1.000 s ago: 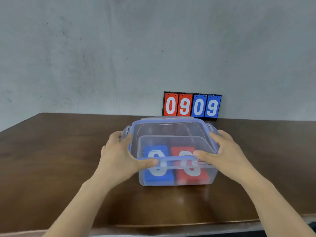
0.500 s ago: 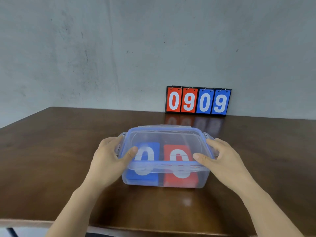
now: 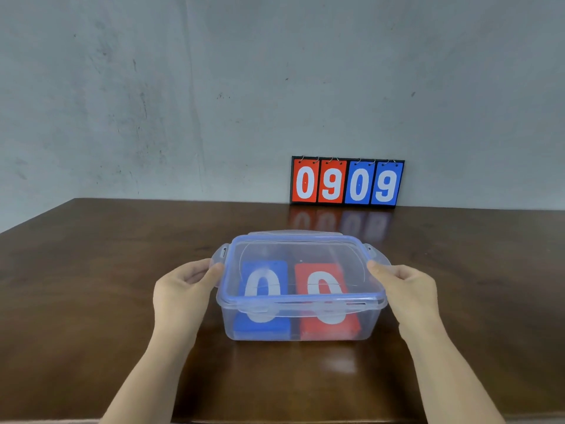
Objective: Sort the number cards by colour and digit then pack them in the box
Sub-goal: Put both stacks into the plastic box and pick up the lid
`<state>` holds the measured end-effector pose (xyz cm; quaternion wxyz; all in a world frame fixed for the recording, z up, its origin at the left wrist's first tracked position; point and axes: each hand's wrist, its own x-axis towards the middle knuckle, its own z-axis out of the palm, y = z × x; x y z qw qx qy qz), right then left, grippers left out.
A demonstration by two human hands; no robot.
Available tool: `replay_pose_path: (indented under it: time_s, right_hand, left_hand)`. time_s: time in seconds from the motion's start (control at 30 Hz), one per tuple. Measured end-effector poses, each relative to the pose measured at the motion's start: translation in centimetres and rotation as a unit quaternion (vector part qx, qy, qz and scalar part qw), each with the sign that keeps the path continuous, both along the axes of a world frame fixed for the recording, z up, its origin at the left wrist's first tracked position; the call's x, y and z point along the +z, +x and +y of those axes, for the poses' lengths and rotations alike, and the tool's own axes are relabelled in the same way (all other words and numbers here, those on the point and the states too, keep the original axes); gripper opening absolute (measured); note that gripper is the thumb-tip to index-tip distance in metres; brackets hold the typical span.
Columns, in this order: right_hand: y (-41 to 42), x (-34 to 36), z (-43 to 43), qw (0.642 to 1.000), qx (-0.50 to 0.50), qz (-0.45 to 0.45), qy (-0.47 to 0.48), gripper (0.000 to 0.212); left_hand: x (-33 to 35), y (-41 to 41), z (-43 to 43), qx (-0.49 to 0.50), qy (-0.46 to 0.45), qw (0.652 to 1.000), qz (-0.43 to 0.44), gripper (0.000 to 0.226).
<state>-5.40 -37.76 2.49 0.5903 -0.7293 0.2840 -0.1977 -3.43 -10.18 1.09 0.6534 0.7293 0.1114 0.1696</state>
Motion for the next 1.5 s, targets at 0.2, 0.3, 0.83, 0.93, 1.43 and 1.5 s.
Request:
replay_pose_path:
  time_s: [0.2,0.3,0.83,0.93,1.43,1.5]
  right_hand:
    - [-1.1,-0.6,0.1,0.999,-0.034,-0.003,-0.037,0.021]
    - [-1.1,-0.5,0.3,0.998,-0.046,0.006,-0.049,0.020]
    - [-0.5,-0.6,0.3,1.000,-0.009,0.013,-0.024,0.016]
    - [-0.5,-0.6,0.4,1.000,-0.009,0.002,-0.010,0.016]
    - [-1.0,-0.8,0.5,0.997,-0.018,-0.003,-0.077,0.023]
    - [-1.5,-0.4,0.7,0.986,-0.022,0.028,-0.163,0.053]
  left_hand:
    - [-0.1,0.3,0.3,0.000,0.034,0.999,-0.008,0.026]
    - [0.1,0.3,0.3,0.008,0.046,0.999,-0.006,0.024]
    - [0.3,-0.5,0.5,0.012,0.036,0.999,0.001,0.028]
    - [0.3,-0.7,0.5,0.013,0.029,0.999,0.003,0.031]
    - [0.4,-0.9,0.2,-0.022,0.064,0.998,-0.004,0.043]
    - [0.7,-1.2,0.3,-0.005,0.142,0.990,-0.020,0.046]
